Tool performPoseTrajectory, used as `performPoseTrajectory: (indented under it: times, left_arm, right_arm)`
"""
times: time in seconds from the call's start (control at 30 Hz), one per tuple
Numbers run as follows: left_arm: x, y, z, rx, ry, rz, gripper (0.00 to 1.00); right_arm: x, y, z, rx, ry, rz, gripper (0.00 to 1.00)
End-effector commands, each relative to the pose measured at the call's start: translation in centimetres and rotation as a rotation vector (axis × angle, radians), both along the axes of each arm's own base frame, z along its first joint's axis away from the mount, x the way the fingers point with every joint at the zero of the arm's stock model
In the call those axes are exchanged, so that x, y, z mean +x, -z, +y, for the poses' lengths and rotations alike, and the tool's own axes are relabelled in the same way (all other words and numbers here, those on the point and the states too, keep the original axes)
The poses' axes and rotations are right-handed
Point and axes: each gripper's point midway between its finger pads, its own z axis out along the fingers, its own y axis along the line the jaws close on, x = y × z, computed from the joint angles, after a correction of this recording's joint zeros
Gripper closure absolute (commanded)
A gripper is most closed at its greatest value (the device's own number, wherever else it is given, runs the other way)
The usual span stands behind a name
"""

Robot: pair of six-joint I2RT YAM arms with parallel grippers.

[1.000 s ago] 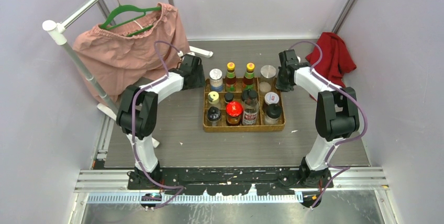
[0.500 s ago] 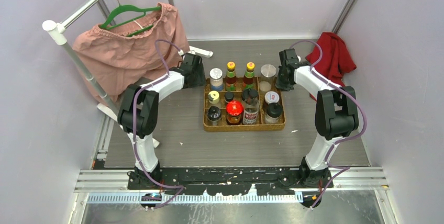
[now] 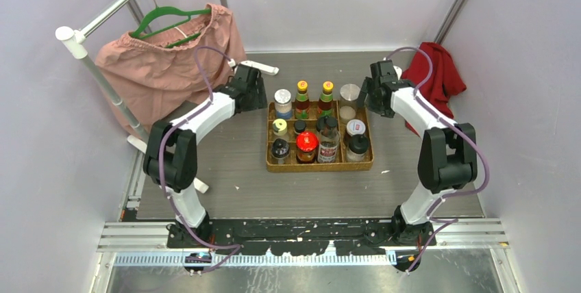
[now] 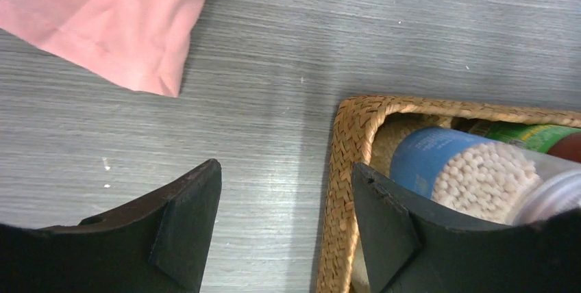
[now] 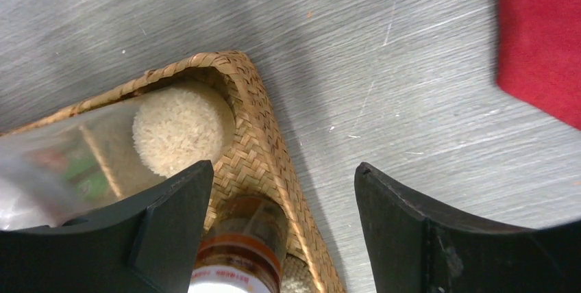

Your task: Organize the condiment bottles

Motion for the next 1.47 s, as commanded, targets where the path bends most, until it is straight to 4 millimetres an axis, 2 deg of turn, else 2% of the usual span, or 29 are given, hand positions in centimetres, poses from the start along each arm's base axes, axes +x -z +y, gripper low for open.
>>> performPoseTrajectory:
  times: [0.0, 0.13, 0.3, 0.37, 0.5, 0.6, 0.63, 0.67, 0.77, 0.9, 1.07, 1.43]
  left_arm:
    - [-0.8, -5.9, 1.3, 0.015, -0.001, -0.085, 0.29]
    - [-3.1, -8.7, 1.7, -0.009, 0.032, -0.109, 0.3]
    - [-6.8, -13.5, 0.1, -0.107, 0.163, -0.175, 0.31]
    - [-9.0, -16.0, -0.5, -0.131, 0.226, -0.22, 0.31]
    - [-13.8, -18.6, -2.6, -0.151, 0.381, -0.286, 0.29]
    - [-16.8, -18.4, -3.5, -0.161, 0.454, -0.341, 0.2]
    - [-17.7, -17.6, -3.9, -0.174, 0.482, -0.35, 0.04]
    - [-18.3, -17.0, -3.9, -0.185, 0.489, -0.356, 0.01]
    - [-19.2, -16.0, -3.4, -0.206, 0.479, -0.356, 0.0]
    - [-19.8, -16.4, -3.2, -0.217, 0.486, -0.351, 0.0]
    - [-19.8, -16.7, -2.8, -0.195, 0.481, -0.348, 0.0]
    - [-19.2, -16.7, -2.8, -0.174, 0.47, -0.347, 0.0]
  right_arm:
    - [-0.3, -6.5, -1.2, -0.038, 0.024, -0.136, 0.19]
    - [-2.5, -10.1, -2.0, -0.051, 0.029, -0.203, 0.19]
    - [-6.1, -13.6, -1.5, 0.005, -0.012, -0.252, 0.18]
    - [-8.0, -14.7, -0.8, 0.042, -0.051, -0.268, 0.18]
    - [-11.4, -15.2, 0.7, 0.114, -0.147, -0.256, 0.17]
    - [-13.6, -15.6, 2.0, 0.181, -0.224, -0.267, 0.09]
    - [-14.3, -15.6, 2.4, 0.199, -0.243, -0.277, 0.01]
    - [-14.7, -15.9, 2.6, 0.211, -0.251, -0.3, 0.01]
    - [-15.2, -16.7, 3.0, 0.245, -0.267, -0.348, 0.0]
    - [-15.1, -16.7, 4.1, 0.298, -0.294, -0.358, 0.0]
    - [-14.7, -16.3, 4.1, 0.297, -0.286, -0.353, 0.0]
    - [-14.5, -17.0, 3.3, 0.259, -0.264, -0.381, 0.0]
